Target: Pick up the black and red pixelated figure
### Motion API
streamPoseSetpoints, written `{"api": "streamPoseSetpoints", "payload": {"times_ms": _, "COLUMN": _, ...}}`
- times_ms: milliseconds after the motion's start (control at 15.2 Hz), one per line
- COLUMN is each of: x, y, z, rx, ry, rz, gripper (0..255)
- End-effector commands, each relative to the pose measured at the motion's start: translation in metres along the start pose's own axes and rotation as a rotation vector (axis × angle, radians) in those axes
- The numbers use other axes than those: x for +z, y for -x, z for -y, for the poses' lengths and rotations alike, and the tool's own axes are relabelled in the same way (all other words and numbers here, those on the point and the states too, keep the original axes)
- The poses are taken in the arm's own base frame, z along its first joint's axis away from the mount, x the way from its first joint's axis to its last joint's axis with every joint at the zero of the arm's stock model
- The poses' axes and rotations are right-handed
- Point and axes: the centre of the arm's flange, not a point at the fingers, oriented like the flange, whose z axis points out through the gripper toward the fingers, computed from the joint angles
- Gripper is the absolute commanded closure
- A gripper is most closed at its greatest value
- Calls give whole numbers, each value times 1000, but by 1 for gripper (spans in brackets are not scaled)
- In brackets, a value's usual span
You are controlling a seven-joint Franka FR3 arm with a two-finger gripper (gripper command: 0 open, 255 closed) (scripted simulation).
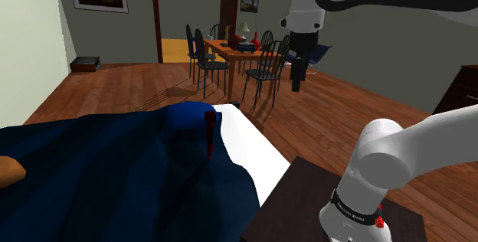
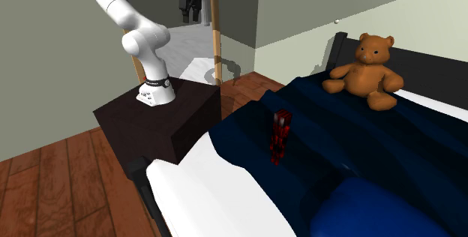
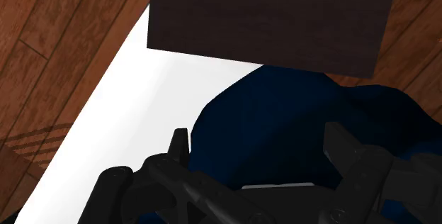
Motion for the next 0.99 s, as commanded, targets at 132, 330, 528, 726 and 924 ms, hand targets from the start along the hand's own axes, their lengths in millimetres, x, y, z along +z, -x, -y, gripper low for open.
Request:
{"api": "streamPoseSetpoints", "payload": {"times_ms": 132, "x": 13, "y": -22, "z": -5, "rx": 10, "ry": -7, "rz": -4, "gripper": 0}}
{"api": "streamPoseSetpoints", "payload": {"times_ms": 330, "x": 33, "y": -55, "z": -12, "rx": 26, "ry": -17, "rz": -10, "gripper": 0}}
{"api": "streamPoseSetpoints", "payload": {"times_ms": 528, "x": 53, "y": -87, "z": -20, "rx": 41, "ry": -27, "rz": -17, "gripper": 0}}
{"api": "streamPoseSetpoints", "payload": {"times_ms": 726, "x": 73, "y": -120, "z": -28, "rx": 56, "ry": -36, "rz": -23, "gripper": 0}}
{"api": "streamPoseSetpoints", "payload": {"times_ms": 924, "x": 92, "y": -153, "z": -37, "rx": 72, "ry": -46, "rz": -29, "gripper": 0}}
